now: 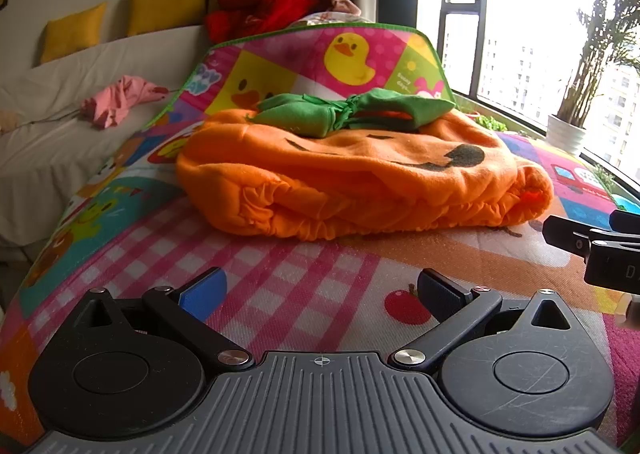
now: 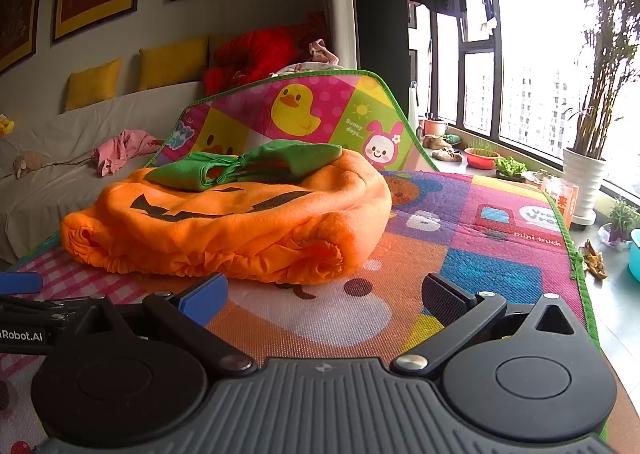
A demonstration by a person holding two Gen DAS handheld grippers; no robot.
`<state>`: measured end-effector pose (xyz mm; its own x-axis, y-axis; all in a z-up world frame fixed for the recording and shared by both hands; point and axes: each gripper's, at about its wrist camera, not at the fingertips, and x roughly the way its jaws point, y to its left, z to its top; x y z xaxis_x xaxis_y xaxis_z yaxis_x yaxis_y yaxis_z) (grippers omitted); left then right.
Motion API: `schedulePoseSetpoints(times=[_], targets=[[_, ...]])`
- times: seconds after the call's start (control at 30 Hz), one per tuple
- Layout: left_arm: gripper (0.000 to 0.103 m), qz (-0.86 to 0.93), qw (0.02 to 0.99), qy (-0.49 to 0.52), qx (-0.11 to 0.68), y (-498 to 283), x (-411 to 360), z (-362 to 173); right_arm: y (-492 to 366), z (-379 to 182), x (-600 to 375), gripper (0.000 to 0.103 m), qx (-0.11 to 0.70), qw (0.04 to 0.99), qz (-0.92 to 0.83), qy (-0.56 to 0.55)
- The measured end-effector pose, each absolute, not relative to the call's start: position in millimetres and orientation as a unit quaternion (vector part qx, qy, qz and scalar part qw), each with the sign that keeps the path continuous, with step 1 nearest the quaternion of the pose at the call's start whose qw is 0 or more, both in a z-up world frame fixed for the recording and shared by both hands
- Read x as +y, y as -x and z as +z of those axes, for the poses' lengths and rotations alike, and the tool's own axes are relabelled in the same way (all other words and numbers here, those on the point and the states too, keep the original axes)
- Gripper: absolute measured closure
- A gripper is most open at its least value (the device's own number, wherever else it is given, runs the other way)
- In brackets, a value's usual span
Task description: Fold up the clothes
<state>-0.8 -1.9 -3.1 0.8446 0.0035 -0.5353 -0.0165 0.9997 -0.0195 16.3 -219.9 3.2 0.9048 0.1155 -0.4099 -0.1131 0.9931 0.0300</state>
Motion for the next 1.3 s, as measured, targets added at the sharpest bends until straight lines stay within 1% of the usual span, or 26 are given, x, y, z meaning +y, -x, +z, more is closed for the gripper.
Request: schedulePoseSetpoints(times=[0.3, 1.3], targets=[[0.0, 0.008, 0.963, 0.007, 0.268, 4.0, -4.2, -1.7, -15.8, 3.4, -219.1, 0.0, 0.208, 0.976, 0.057, -0.001], [0.0, 0.01, 0.964, 0.01, 0.266, 4.6, -2.9, -2.1, -15.6, 3.4, -219.4, 0.0, 0.207, 0.977, 0.058, 0.0]])
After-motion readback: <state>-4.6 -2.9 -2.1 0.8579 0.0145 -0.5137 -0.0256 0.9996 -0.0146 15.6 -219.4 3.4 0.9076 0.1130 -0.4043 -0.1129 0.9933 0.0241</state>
